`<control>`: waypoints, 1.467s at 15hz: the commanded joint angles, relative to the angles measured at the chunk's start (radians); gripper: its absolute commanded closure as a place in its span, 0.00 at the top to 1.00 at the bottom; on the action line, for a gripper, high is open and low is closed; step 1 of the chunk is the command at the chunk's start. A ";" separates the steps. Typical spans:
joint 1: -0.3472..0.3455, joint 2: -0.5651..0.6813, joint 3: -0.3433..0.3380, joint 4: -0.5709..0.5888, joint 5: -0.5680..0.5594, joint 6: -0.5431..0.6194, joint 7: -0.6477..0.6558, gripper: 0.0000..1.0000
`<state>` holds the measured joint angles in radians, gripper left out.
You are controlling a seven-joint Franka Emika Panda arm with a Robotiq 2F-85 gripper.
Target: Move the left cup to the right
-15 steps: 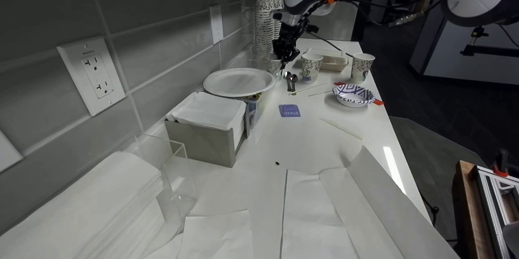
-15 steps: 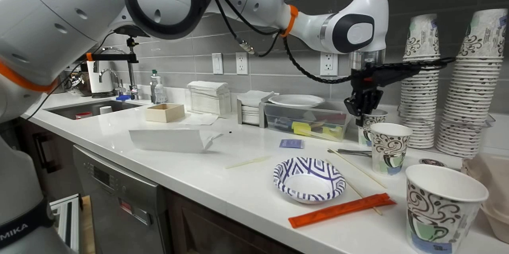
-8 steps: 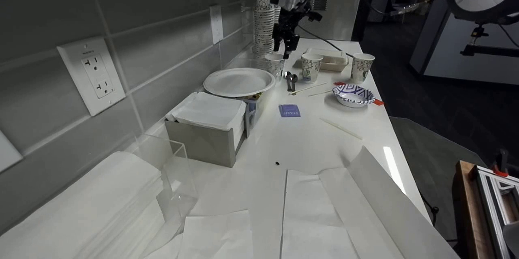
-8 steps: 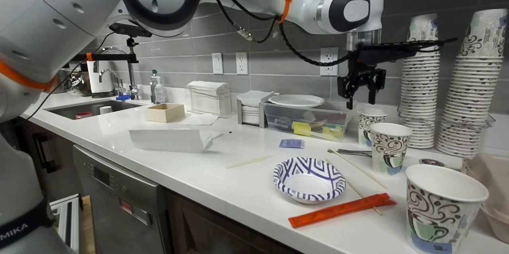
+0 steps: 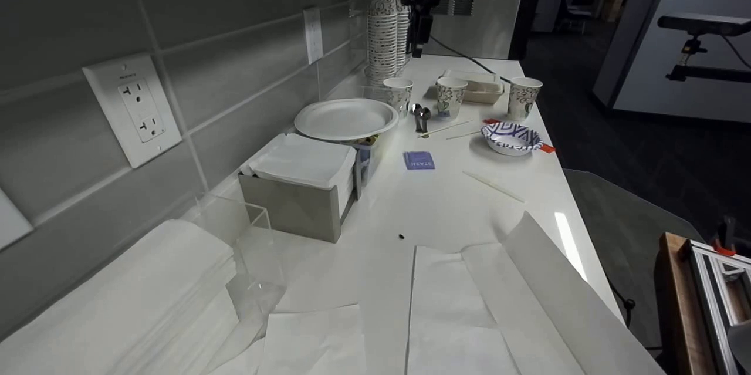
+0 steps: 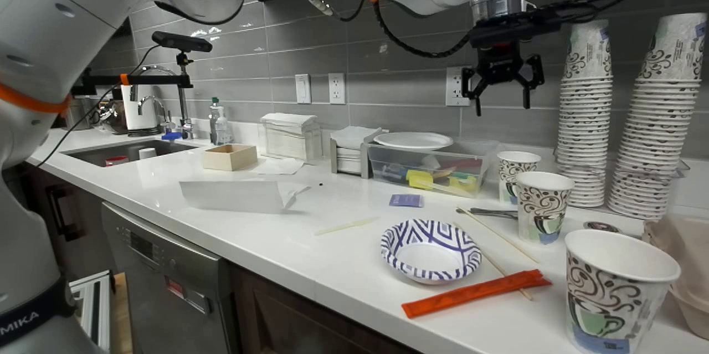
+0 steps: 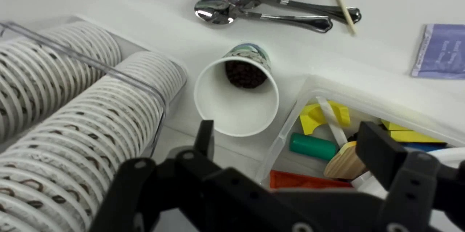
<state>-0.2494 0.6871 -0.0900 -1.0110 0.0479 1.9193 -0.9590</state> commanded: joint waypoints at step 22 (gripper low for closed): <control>0.061 -0.959 -0.021 -1.045 -0.054 -0.136 0.430 1.00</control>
<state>-0.2319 -0.1242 -0.0948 -1.9707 0.0325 1.9778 -0.6120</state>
